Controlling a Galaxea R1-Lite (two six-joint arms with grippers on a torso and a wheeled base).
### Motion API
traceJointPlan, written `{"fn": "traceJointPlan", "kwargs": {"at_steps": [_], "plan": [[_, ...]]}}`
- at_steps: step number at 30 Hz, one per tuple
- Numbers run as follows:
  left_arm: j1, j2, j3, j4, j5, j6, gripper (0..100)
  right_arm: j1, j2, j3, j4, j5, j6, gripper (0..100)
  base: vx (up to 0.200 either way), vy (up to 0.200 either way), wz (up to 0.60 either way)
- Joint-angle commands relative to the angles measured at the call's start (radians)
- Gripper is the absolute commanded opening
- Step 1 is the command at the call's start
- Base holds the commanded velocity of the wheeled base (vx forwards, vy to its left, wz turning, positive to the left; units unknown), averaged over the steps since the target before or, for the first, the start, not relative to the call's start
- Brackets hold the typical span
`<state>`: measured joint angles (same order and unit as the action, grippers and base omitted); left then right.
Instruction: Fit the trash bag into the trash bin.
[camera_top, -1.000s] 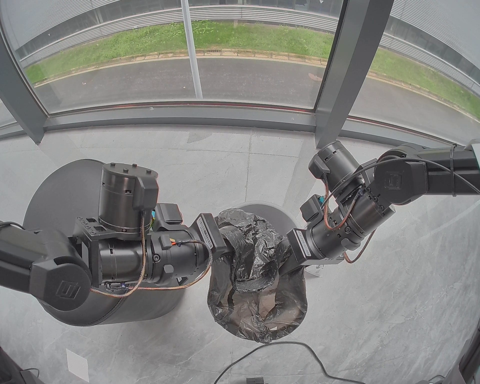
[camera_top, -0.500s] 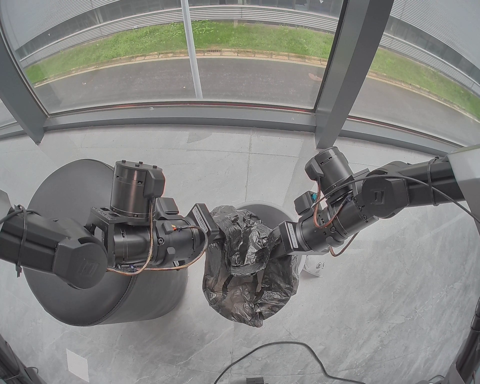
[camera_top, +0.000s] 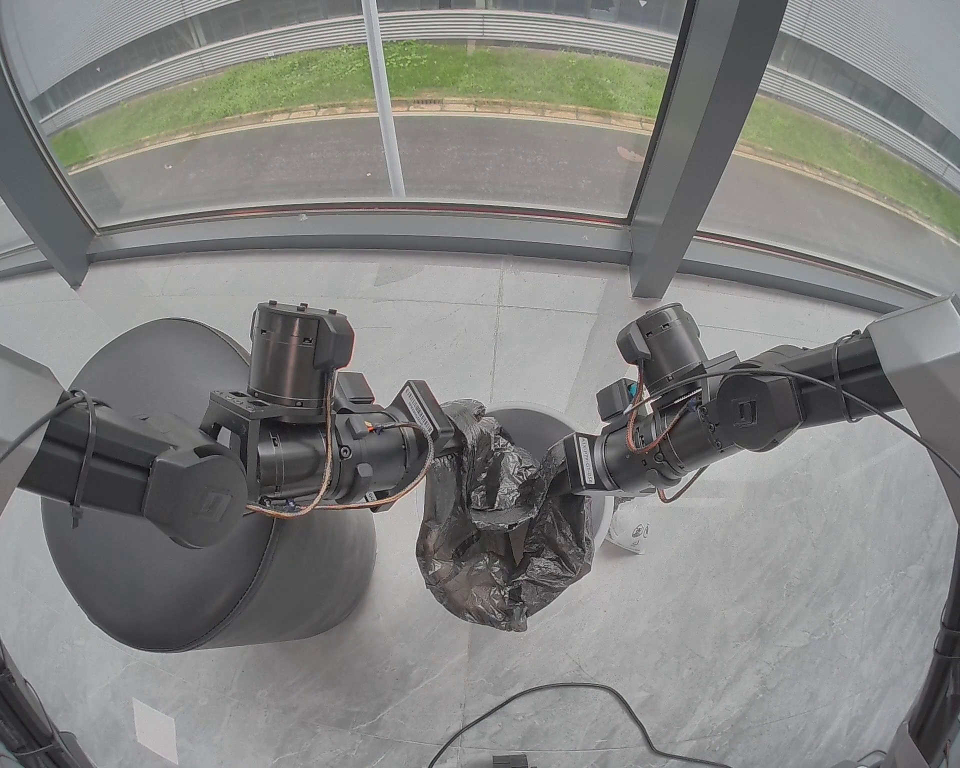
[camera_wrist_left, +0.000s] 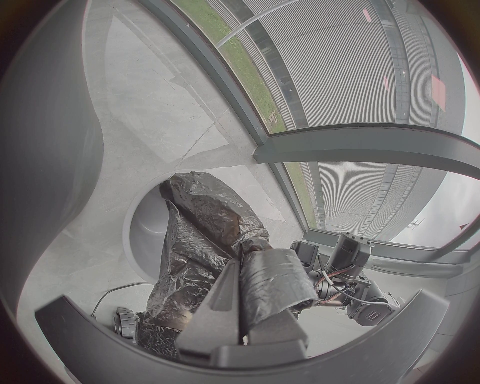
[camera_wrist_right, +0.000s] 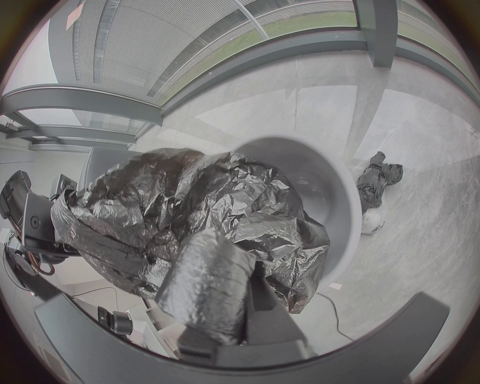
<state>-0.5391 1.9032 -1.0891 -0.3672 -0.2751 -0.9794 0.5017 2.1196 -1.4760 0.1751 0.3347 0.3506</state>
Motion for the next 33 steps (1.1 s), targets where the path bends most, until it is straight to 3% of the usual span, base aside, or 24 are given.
{"fn": "traceJointPlan", "kwargs": {"at_steps": [1, 7, 21, 33], "plan": [[0.002, 0.020, -0.018, 0.001, 0.002, -0.001, 0, -0.009, 0.011, 0.000, -0.028, -0.014, 0.001, 0, 0.000, 0.000, 0.00], [0.021, 0.045, -0.048, 0.001, 0.002, 0.001, 0, -0.012, 0.028, 0.009, -0.101, -0.046, 0.002, 0, 0.000, 0.000, 0.00], [0.044, 0.071, -0.054, 0.001, 0.004, 0.004, 0, -0.008, 0.036, 0.040, -0.103, -0.046, 0.002, 0, 0.000, 0.000, 0.00], [0.042, 0.074, 0.026, 0.011, 0.004, 0.002, 0, -0.011, -0.058, 0.172, -0.101, -0.045, -0.001, 0, 0.000, 0.000, 0.00]]}}
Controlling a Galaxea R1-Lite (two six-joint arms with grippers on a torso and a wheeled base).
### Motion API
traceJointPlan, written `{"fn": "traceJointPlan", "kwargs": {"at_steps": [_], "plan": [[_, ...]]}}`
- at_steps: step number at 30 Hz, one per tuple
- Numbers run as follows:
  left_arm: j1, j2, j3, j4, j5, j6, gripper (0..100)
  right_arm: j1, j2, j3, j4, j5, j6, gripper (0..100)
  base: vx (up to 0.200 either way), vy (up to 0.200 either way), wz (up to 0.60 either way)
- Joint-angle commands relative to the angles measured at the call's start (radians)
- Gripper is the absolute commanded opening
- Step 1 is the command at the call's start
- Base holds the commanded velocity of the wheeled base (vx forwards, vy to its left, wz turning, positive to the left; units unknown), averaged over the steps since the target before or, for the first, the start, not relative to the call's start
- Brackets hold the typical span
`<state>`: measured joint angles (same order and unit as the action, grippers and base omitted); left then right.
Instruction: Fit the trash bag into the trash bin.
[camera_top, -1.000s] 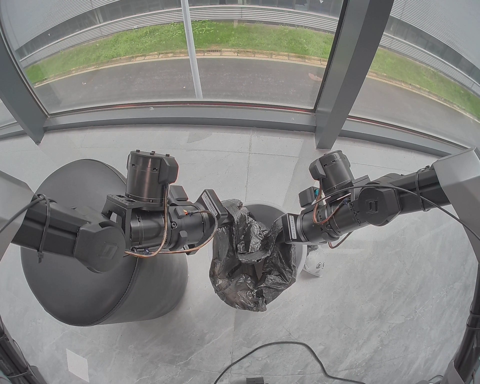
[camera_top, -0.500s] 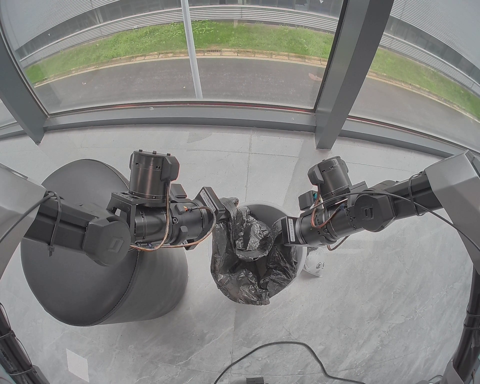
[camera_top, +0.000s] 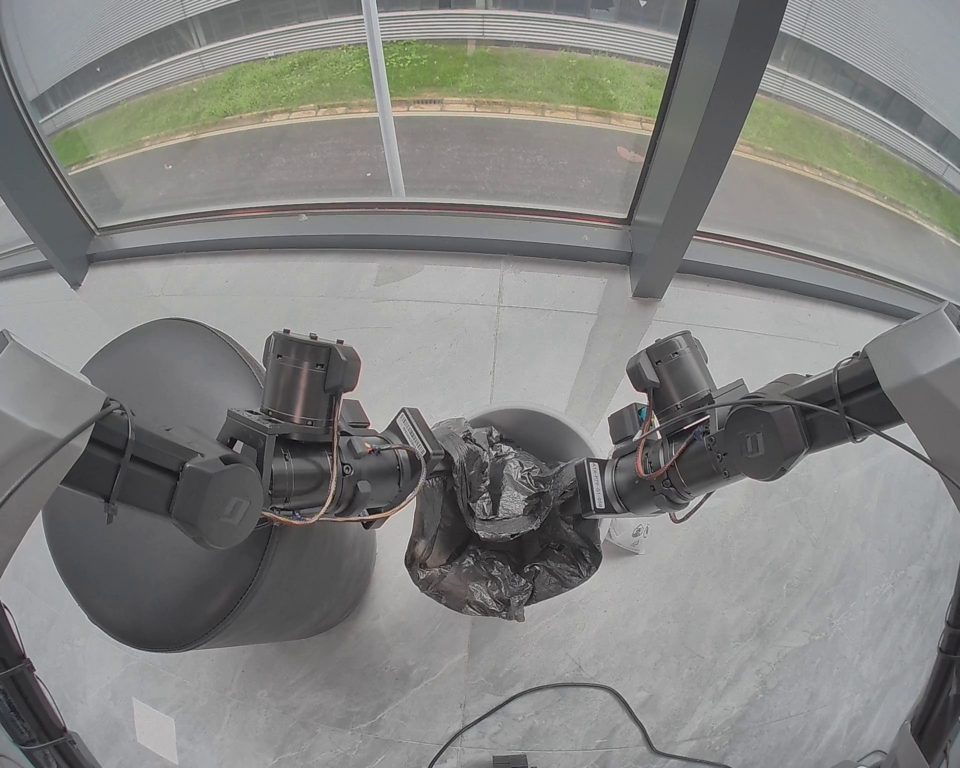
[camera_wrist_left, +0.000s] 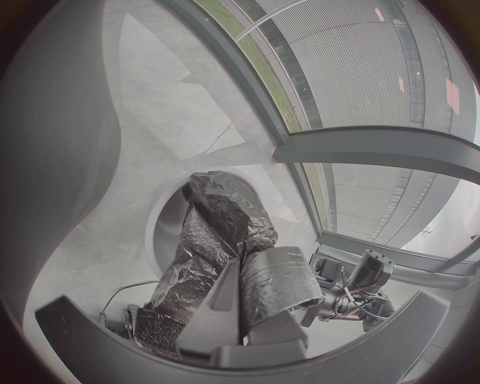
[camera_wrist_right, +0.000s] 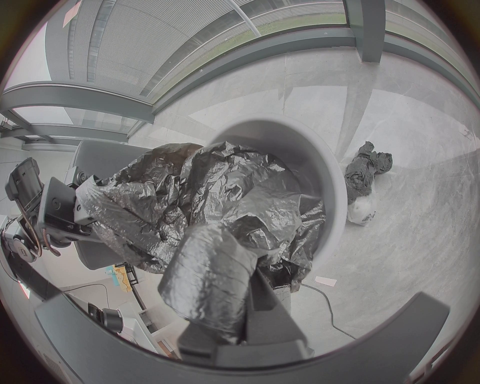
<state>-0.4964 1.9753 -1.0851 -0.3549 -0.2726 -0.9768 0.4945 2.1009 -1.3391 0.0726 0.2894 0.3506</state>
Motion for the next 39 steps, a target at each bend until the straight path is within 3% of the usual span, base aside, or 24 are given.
{"fn": "traceJointPlan", "kwargs": {"at_steps": [1, 18, 24, 39], "plan": [[0.001, 0.002, 0.024, -0.001, 0.001, 0.000, 0, -0.005, -0.042, 0.041, 0.001, 0.001, 0.001, 0, 0.000, 0.000, 0.00], [0.007, 0.077, 0.014, -0.010, 0.009, 0.030, 0, -0.028, -0.061, 0.130, 0.001, -0.006, -0.001, 0, 0.000, 0.000, 0.00], [0.024, 0.100, 0.004, -0.013, 0.010, 0.053, 0, -0.056, -0.022, 0.118, -0.005, -0.039, -0.002, 0, 0.000, 0.000, 0.00], [0.076, 0.183, -0.084, -0.010, 0.018, 0.084, 0, -0.106, 0.061, 0.103, -0.183, -0.075, -0.002, 0, 0.000, 0.000, 0.00]]}}
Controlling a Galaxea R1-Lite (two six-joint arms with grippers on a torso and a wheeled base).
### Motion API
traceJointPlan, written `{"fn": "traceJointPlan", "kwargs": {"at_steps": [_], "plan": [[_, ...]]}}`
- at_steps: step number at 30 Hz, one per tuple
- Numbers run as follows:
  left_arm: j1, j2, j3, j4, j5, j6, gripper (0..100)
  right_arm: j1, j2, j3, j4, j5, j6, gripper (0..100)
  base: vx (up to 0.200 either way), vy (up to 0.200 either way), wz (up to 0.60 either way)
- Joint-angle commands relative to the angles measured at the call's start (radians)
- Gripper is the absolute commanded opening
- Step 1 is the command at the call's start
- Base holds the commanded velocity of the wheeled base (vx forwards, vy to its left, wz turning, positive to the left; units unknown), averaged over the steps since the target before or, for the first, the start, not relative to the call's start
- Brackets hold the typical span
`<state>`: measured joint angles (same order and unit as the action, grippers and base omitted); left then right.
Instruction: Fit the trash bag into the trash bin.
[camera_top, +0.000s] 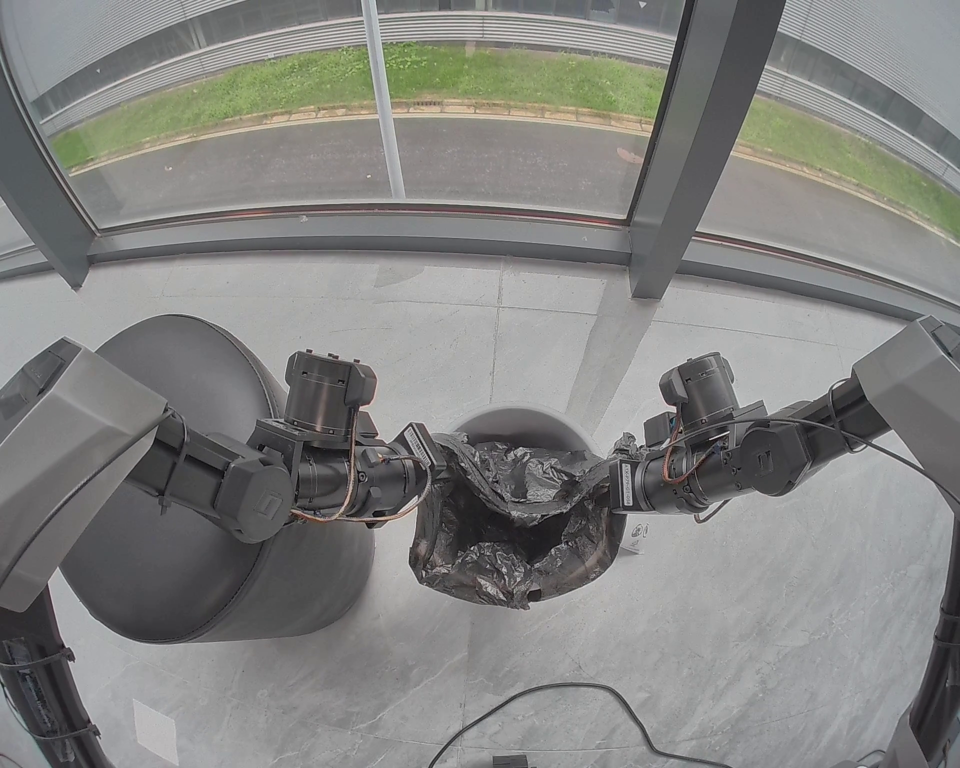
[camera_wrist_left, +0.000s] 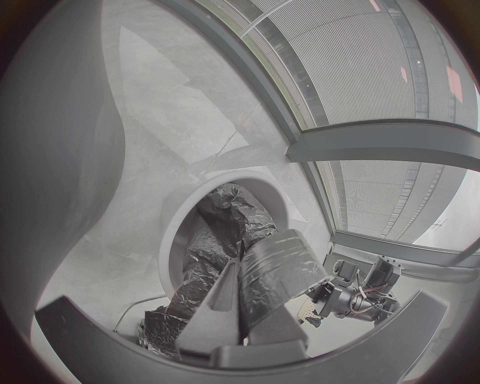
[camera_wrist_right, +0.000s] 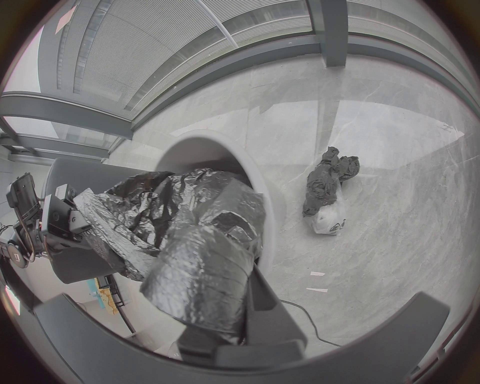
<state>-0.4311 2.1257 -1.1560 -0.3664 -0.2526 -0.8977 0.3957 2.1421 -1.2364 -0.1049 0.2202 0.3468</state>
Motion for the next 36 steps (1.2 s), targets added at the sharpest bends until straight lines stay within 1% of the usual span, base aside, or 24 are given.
{"fn": "traceJointPlan", "kwargs": {"at_steps": [1, 5, 11, 25, 30, 36], "plan": [[0.017, 0.033, -0.016, 0.001, -0.002, 0.016, 0, -0.008, 0.019, -0.002, -0.006, -0.013, 0.001, 0, 0.000, 0.000, 0.00], [0.031, 0.036, -0.027, 0.003, -0.002, 0.028, 0, -0.009, 0.019, -0.006, -0.009, -0.038, -0.002, 0, 0.000, 0.000, 0.00], [0.046, 0.045, -0.033, 0.003, -0.002, 0.028, 0, -0.008, 0.015, -0.008, -0.044, -0.039, 0.001, 0, 0.000, 0.000, 0.00], [0.055, 0.059, -0.054, 0.003, -0.001, 0.029, 0, -0.006, 0.007, -0.009, -0.049, -0.041, 0.001, 0, 0.000, 0.000, 0.00], [0.066, 0.062, -0.054, 0.006, 0.024, 0.032, 0, -0.006, 0.007, -0.009, -0.050, -0.041, 0.001, 0, 0.000, 0.000, 0.00], [0.071, 0.059, -0.050, 0.004, 0.026, 0.037, 0, -0.006, 0.007, -0.009, -0.050, -0.041, 0.003, 0, 0.000, 0.000, 0.00]]}}
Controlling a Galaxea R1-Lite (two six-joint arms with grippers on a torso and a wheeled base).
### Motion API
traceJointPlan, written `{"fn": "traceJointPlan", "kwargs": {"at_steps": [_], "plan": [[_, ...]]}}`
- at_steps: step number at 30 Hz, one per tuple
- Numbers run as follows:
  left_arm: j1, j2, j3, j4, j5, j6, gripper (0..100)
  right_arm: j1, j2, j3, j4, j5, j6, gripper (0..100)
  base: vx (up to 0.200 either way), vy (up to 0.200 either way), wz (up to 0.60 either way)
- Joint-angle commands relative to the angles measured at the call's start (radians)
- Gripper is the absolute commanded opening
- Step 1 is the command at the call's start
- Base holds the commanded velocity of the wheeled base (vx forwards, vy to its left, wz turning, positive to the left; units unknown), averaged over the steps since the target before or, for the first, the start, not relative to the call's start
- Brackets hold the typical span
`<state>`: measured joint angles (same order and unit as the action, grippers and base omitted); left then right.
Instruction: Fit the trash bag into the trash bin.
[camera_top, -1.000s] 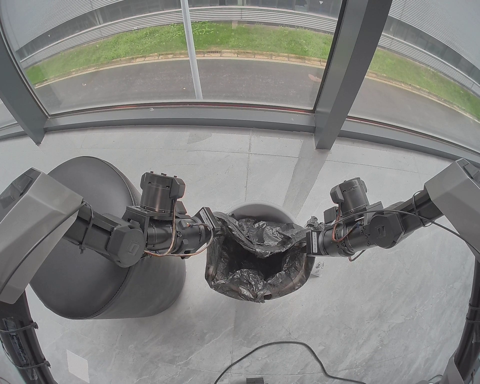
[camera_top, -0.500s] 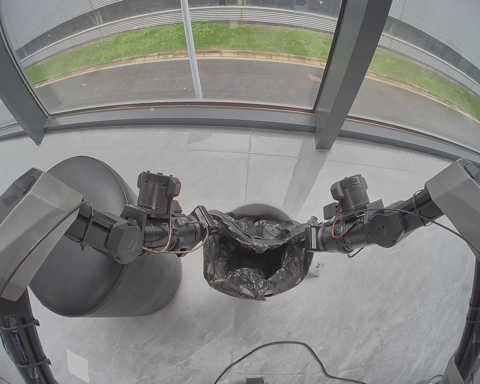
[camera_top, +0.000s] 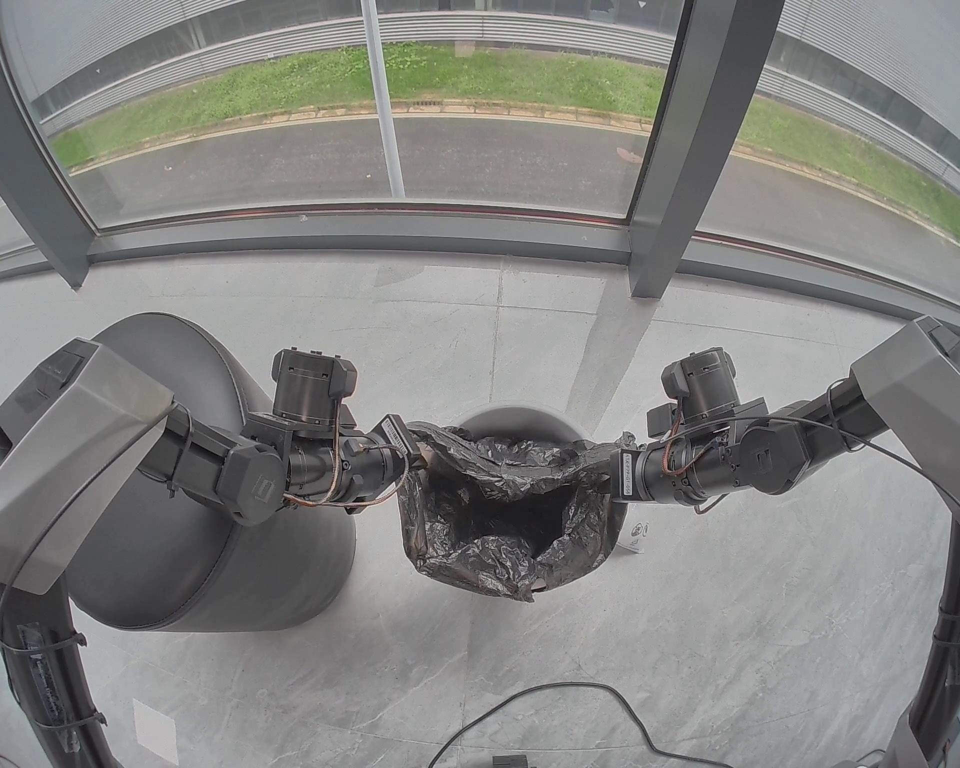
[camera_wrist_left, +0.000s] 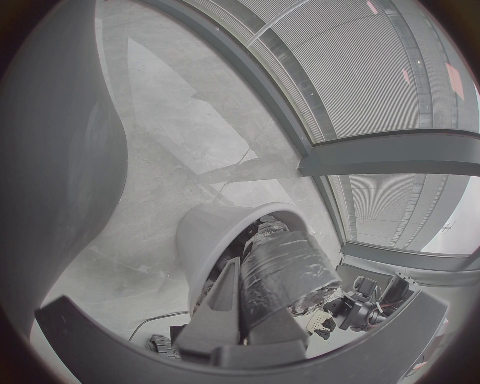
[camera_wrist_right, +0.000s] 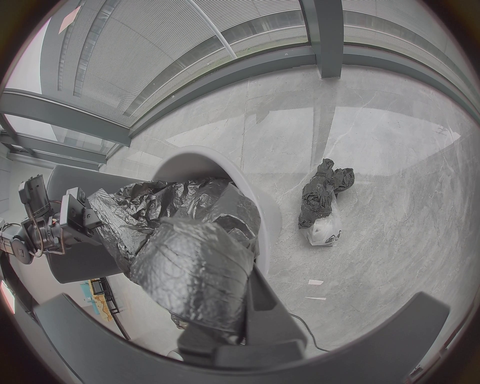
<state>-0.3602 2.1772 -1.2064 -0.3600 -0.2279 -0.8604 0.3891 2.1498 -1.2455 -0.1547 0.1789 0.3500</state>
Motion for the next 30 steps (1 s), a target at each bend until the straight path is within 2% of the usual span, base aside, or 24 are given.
{"fn": "traceJointPlan", "kwargs": {"at_steps": [1, 7, 23, 30], "plan": [[0.000, 0.007, 0.001, -0.002, 0.001, 0.000, 0, 0.000, -0.001, 0.000, 0.000, 0.001, 0.000, 0, 0.000, 0.000, 0.00], [-0.003, 0.019, -0.018, -0.007, 0.002, 0.031, 0, -0.006, -0.001, 0.000, -0.002, -0.016, 0.000, 0, 0.000, 0.000, 0.00], [-0.005, 0.018, -0.059, -0.005, 0.009, 0.043, 0, -0.006, -0.002, -0.015, -0.002, -0.018, 0.000, 0, 0.000, 0.000, 0.00], [-0.009, 0.030, -0.059, -0.005, 0.007, 0.047, 0, -0.009, 0.001, -0.020, -0.002, -0.059, 0.000, 0, 0.000, 0.000, 0.00]]}}
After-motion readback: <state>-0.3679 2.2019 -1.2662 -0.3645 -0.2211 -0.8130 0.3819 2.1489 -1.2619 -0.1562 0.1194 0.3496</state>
